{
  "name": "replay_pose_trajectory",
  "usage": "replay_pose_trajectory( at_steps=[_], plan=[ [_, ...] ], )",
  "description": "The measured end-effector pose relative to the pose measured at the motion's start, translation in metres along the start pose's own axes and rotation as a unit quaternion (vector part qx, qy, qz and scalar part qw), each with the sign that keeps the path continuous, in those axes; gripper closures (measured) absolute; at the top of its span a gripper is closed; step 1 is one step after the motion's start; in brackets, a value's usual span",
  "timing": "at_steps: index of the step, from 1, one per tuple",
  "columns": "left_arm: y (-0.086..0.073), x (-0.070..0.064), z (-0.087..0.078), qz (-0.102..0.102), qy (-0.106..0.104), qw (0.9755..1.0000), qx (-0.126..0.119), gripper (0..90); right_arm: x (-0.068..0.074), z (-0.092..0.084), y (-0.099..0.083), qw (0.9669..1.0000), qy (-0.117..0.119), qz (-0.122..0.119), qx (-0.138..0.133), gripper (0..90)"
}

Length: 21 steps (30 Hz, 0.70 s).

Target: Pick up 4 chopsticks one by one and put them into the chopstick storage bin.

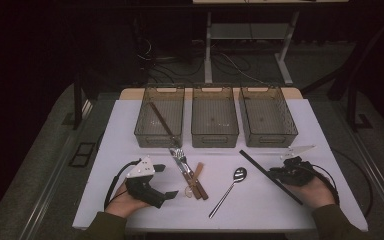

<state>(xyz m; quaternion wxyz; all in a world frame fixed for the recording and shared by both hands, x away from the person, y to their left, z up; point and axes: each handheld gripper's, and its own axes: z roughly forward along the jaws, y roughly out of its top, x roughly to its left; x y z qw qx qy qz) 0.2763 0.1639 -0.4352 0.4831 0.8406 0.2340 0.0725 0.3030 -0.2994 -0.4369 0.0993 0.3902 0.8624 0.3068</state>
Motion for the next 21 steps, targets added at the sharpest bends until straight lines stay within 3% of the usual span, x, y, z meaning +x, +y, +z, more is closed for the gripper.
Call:
replay_pose_trajectory(
  at_steps=[21],
  plan=[
    [0.0001,0.0001,0.0002,0.001,0.0,1.0,0.002,1.0,-0.002,0.0062,0.0004,0.9999,-0.013,-0.008,0.006,81.5]
  ],
)
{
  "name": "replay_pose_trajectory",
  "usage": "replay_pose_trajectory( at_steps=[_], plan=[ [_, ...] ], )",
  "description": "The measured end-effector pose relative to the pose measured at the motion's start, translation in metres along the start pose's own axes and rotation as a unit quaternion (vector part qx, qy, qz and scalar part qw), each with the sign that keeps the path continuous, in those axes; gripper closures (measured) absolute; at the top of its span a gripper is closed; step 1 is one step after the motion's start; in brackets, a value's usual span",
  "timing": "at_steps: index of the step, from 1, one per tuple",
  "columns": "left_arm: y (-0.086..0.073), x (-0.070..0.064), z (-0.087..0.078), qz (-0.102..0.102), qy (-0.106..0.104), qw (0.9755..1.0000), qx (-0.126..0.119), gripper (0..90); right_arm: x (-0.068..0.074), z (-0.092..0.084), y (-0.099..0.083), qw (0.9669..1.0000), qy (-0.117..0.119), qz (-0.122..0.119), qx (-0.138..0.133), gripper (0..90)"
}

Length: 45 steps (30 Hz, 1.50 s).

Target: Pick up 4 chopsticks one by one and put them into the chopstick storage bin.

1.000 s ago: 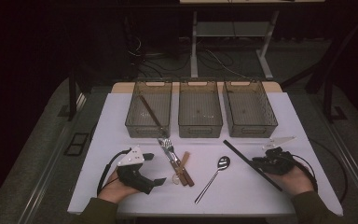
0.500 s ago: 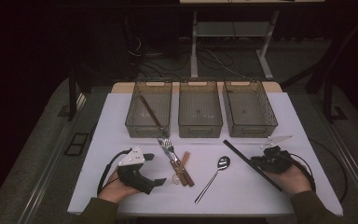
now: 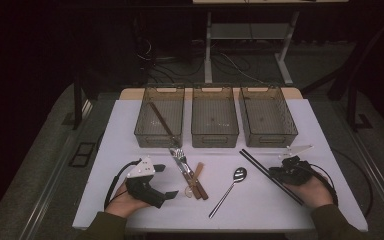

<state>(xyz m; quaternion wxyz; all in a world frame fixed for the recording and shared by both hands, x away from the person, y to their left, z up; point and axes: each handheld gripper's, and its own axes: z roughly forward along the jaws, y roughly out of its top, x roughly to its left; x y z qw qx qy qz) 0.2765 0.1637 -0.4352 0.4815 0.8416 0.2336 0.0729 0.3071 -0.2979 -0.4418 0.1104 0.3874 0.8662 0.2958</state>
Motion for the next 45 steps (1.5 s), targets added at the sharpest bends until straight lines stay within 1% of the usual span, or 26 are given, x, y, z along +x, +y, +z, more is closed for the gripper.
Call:
replay_pose_trajectory(
  at_steps=[4,8,10,12,15,16,21,23,25,26,35,42,45],
  plan=[
    [0.0,0.0,0.0,0.001,0.0,1.0,0.001,1.0,0.0,0.0,0.0,1.0,0.001,0.003,-0.001,83.0],
    [0.0,0.0,0.0,0.001,-0.001,1.0,0.002,1.0,-0.002,0.001,-0.001,0.9999,0.004,0.012,-0.004,84.2],
    [0.0,0.0,0.0,0.002,-0.001,1.0,0.003,1.0,-0.001,0.001,-0.002,0.9999,0.0,0.011,-0.006,84.4],
    [0.0,0.0,0.001,0.002,-0.001,1.0,0.002,1.0,0.0,0.001,-0.003,0.9998,-0.003,0.016,-0.008,84.8],
    [0.0,0.0,0.0,0.001,-0.001,1.0,0.002,1.0,0.001,0.001,-0.003,0.9998,-0.012,0.009,-0.013,85.3],
    [0.0,0.0,0.0,0.002,-0.001,1.0,0.002,1.0,0.002,0.001,-0.003,0.9998,-0.014,0.011,-0.013,85.3],
    [0.0,0.0,0.0,0.002,-0.001,1.0,0.0,1.0,0.001,0.0,-0.003,0.9997,-0.011,0.017,-0.012,85.4],
    [0.0,0.0,0.0,0.002,-0.001,1.0,-0.001,1.0,-0.001,-0.001,-0.003,0.9996,-0.016,0.017,-0.014,85.4],
    [0.0,0.0,0.0,0.002,-0.001,1.0,-0.001,1.0,-0.004,-0.003,-0.004,0.9995,-0.011,0.026,-0.015,85.4],
    [0.0,0.0,0.0,0.002,-0.001,1.0,-0.001,1.0,-0.005,-0.004,-0.004,0.9994,-0.011,0.027,-0.018,85.4],
    [0.0,0.0,0.0,0.002,-0.001,1.0,0.0,1.0,-0.006,-0.011,-0.004,0.9993,-0.008,0.023,-0.029,85.3],
    [0.0,0.0,0.0,0.002,-0.002,1.0,-0.001,1.0,-0.008,-0.019,-0.003,0.9988,-0.008,0.025,-0.041,85.3],
    [0.0,0.0,0.0,0.002,-0.002,1.0,-0.001,1.0,-0.008,-0.021,-0.003,0.9986,-0.003,0.026,-0.045,85.3]
  ],
)
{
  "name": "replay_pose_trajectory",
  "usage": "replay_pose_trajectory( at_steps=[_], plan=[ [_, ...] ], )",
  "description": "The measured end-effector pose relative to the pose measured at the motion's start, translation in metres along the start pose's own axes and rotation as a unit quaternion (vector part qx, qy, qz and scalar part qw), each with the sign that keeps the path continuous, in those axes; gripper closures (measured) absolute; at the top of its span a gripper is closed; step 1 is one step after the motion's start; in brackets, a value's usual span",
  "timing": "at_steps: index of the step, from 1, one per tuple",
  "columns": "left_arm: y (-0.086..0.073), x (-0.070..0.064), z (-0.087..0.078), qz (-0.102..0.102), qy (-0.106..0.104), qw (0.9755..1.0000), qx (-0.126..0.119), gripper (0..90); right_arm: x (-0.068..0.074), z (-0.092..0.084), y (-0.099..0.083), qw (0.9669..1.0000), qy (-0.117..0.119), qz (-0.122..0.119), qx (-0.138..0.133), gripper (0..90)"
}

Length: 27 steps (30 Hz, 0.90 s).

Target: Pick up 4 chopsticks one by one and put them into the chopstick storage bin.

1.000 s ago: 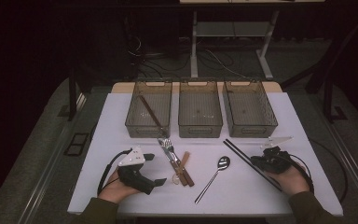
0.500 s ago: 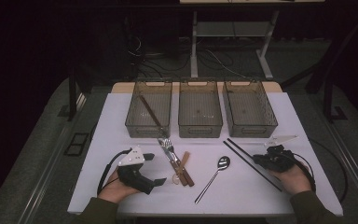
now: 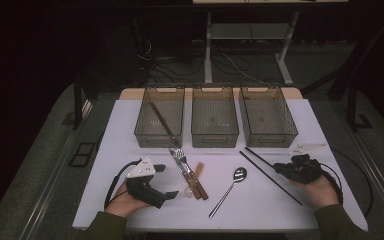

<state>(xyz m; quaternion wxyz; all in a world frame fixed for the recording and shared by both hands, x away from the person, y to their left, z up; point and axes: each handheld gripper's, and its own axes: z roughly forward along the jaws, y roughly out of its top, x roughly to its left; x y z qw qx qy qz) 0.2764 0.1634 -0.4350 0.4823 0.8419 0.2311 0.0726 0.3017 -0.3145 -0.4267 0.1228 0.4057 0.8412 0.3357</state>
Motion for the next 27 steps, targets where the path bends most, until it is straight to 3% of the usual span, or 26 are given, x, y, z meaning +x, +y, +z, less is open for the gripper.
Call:
replay_pose_trajectory(
  at_steps=[15,27],
  plan=[
    [0.0,0.0,0.0,0.001,-0.002,1.0,0.0,1.0,0.011,-0.009,0.008,0.999,0.032,-0.022,-0.022,85.3],
    [-0.002,0.001,0.002,-0.002,-0.007,1.0,0.001,0.7,0.022,-0.01,0.021,0.9975,0.054,-0.025,-0.038,85.3]
  ],
)
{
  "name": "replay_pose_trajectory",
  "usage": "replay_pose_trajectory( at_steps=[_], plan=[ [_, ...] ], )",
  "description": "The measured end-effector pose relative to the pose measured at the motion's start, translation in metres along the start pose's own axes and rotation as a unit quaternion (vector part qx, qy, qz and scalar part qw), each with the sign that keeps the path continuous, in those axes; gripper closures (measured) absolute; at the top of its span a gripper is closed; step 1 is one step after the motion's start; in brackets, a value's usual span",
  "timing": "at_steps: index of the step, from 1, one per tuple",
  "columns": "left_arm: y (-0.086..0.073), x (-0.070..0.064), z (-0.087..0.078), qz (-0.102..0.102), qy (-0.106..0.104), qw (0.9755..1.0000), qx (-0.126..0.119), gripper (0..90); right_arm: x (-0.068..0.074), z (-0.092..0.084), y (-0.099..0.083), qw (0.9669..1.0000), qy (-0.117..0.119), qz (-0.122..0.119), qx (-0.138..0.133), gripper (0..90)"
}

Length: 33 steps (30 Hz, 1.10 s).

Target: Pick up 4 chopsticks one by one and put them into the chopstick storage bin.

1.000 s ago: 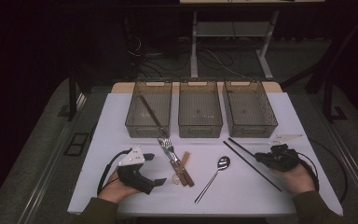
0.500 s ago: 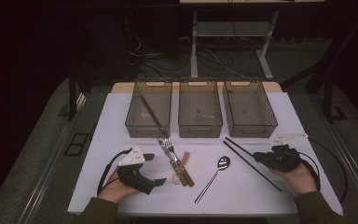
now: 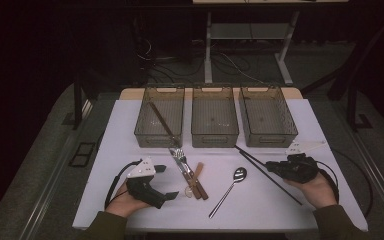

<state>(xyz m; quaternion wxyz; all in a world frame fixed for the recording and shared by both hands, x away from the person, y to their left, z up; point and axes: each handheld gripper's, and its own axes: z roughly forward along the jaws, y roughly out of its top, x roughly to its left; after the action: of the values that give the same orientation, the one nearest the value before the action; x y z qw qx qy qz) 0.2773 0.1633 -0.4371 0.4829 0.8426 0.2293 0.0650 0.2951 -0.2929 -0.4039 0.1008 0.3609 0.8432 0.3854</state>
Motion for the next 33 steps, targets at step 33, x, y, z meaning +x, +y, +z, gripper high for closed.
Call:
replay_pose_trajectory(
  at_steps=[33],
  plan=[
    [0.0,-0.001,0.001,-0.007,0.001,1.0,-0.006,0.0,0.014,0.011,0.037,0.9985,0.021,-0.007,-0.049,85.3]
  ],
)
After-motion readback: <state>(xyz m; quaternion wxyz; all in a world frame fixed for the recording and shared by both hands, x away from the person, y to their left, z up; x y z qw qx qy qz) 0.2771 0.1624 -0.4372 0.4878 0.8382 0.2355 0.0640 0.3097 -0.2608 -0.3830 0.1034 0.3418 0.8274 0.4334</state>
